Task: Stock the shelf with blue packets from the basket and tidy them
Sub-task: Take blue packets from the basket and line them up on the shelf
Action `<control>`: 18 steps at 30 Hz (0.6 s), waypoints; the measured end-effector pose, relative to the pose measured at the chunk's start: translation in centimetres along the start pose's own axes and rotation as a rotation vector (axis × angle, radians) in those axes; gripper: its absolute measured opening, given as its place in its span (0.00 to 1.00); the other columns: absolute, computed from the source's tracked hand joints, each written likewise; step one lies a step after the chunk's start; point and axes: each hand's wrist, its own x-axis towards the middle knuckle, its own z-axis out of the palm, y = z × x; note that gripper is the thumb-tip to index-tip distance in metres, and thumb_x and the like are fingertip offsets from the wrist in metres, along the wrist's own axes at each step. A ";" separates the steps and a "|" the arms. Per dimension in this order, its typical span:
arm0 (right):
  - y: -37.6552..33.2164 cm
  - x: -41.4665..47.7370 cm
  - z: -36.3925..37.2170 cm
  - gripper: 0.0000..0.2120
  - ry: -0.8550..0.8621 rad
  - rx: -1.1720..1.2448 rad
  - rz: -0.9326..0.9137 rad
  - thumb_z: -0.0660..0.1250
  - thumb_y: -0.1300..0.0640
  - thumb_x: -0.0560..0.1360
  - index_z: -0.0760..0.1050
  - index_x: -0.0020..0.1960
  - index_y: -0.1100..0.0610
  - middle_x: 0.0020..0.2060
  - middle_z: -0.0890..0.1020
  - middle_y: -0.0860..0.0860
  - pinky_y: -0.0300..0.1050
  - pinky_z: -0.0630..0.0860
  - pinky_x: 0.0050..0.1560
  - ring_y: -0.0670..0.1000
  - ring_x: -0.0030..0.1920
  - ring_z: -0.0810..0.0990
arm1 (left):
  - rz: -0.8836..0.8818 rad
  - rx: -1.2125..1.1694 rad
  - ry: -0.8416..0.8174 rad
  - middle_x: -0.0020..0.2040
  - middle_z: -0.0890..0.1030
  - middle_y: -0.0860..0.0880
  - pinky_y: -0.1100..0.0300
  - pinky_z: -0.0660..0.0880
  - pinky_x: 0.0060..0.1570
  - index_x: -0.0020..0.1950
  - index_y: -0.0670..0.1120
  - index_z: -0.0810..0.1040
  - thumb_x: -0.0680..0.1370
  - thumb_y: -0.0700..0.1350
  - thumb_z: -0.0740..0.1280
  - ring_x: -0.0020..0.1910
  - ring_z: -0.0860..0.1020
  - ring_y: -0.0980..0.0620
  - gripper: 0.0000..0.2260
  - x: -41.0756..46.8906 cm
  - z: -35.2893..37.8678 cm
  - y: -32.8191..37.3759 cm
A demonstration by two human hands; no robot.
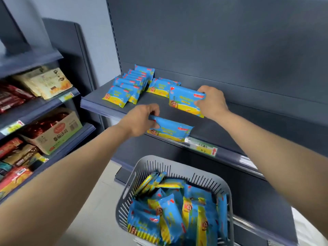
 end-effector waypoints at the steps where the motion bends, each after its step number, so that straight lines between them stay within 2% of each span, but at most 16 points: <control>1: -0.2 1.0 0.6 0.11 -0.007 -0.007 0.004 0.65 0.65 0.70 0.77 0.51 0.56 0.50 0.80 0.57 0.46 0.74 0.46 0.58 0.50 0.77 | 0.003 0.013 0.006 0.31 0.68 0.53 0.61 0.65 0.30 0.35 0.50 0.66 0.69 0.37 0.72 0.31 0.67 0.54 0.16 0.9 -0.5 -0.6; 3: -0.8 3.2 2.0 0.11 -0.028 -0.022 0.008 0.65 0.65 0.71 0.77 0.52 0.57 0.51 0.81 0.57 0.47 0.74 0.48 0.58 0.51 0.77 | -0.005 0.020 0.023 0.32 0.69 0.53 0.59 0.66 0.34 0.37 0.48 0.68 0.69 0.37 0.72 0.33 0.66 0.52 0.14 2.6 -1.5 -2.2; 8: -2.3 8.4 6.3 0.12 -0.063 0.011 0.063 0.63 0.65 0.72 0.77 0.54 0.59 0.51 0.81 0.57 0.47 0.75 0.48 0.57 0.51 0.78 | 0.008 0.019 0.036 0.33 0.70 0.52 0.60 0.66 0.33 0.40 0.45 0.69 0.69 0.37 0.73 0.33 0.66 0.53 0.12 7.3 -3.6 -6.6; 12: -2.9 12.1 9.7 0.11 -0.104 0.039 0.124 0.63 0.65 0.72 0.78 0.52 0.60 0.50 0.80 0.57 0.45 0.74 0.46 0.57 0.50 0.79 | 0.008 0.005 -0.028 0.38 0.72 0.47 0.56 0.69 0.38 0.37 0.49 0.68 0.69 0.36 0.72 0.36 0.68 0.50 0.14 11.0 -4.2 -9.9; 18: -2.6 16.1 13.3 0.11 -0.175 0.056 0.182 0.65 0.65 0.72 0.78 0.54 0.65 0.50 0.77 0.60 0.55 0.77 0.55 0.60 0.53 0.79 | 0.024 -0.086 -0.052 0.38 0.71 0.48 0.59 0.67 0.38 0.41 0.42 0.71 0.69 0.36 0.73 0.37 0.67 0.52 0.11 14.3 -4.2 -12.9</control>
